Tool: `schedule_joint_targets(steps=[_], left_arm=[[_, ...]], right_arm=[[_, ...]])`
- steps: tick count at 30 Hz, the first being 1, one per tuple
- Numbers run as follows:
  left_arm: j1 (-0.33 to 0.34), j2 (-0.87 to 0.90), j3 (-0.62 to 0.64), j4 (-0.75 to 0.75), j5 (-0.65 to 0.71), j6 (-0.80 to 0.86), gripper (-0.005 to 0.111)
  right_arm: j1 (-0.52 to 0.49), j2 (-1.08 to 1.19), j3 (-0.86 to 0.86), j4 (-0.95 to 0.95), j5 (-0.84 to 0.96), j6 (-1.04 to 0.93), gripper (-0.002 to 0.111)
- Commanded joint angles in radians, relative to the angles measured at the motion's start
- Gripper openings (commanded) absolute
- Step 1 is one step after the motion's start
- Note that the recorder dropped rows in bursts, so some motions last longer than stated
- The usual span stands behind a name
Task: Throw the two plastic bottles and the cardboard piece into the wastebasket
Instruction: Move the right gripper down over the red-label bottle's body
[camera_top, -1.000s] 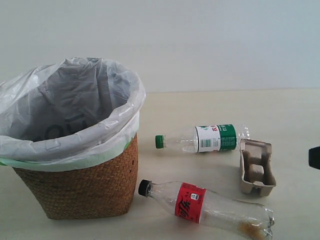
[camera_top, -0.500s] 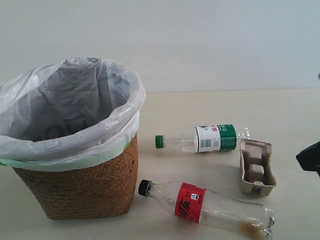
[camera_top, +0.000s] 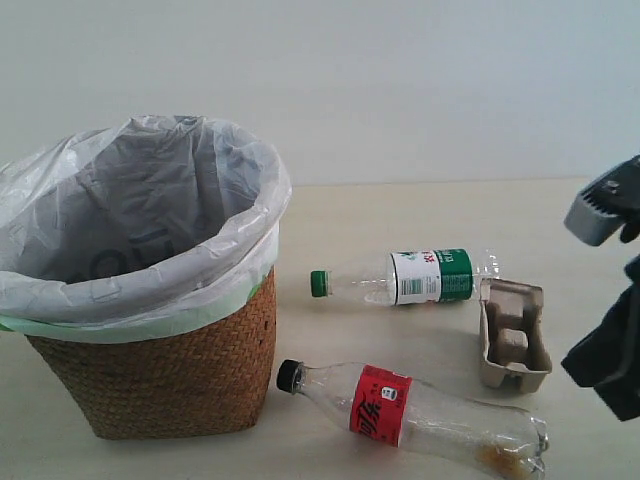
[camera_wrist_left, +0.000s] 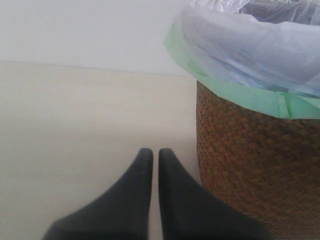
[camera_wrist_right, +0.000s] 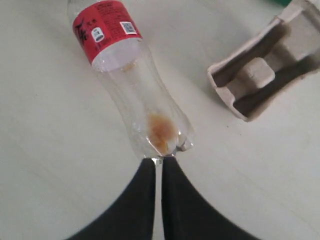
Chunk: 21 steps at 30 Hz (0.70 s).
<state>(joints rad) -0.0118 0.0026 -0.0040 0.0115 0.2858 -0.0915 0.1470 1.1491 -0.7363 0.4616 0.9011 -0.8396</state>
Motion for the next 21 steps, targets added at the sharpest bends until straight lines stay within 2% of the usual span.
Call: schedule_joint_targets(steps=[1,4,10,14,15,17,19,21], left_arm=[[0.002,-0.003,0.004,0.005,-0.009,-0.005,0.004],[0.002,-0.003,0.004,0.005,-0.009,-0.005,0.004],[0.002,-0.003,0.004,0.005,-0.009,-0.005,0.004],[0.002,-0.003,0.004,0.005,-0.009,-0.005,0.004],[0.002,-0.003,0.004,0.005,-0.009,-0.005,0.004],[0.002,-0.003,0.004,0.005,-0.009,-0.005,0.004],[0.002,-0.003,0.004,0.005,-0.009,-0.005,0.004],[0.002,-0.003,0.004,0.005,-0.009,-0.005,0.004]], right_arm=[[0.117,0.069,-0.007,-0.007,-0.094,-0.014,0.000],[0.189,0.111,-0.007,-0.090,-0.161,-0.014,0.000],[0.210,0.149,-0.010,-0.131,-0.255,0.032,0.000],[0.212,0.184,-0.030,-0.128,-0.187,0.038,0.001],[0.212,0.194,-0.040,-0.123,-0.161,0.038,0.005],[0.212,0.200,-0.048,-0.120,-0.140,0.025,0.036],[0.214,0.200,-0.050,-0.117,-0.152,-0.013,0.054],[0.214,0.200,-0.050,-0.111,-0.179,-0.036,0.055]])
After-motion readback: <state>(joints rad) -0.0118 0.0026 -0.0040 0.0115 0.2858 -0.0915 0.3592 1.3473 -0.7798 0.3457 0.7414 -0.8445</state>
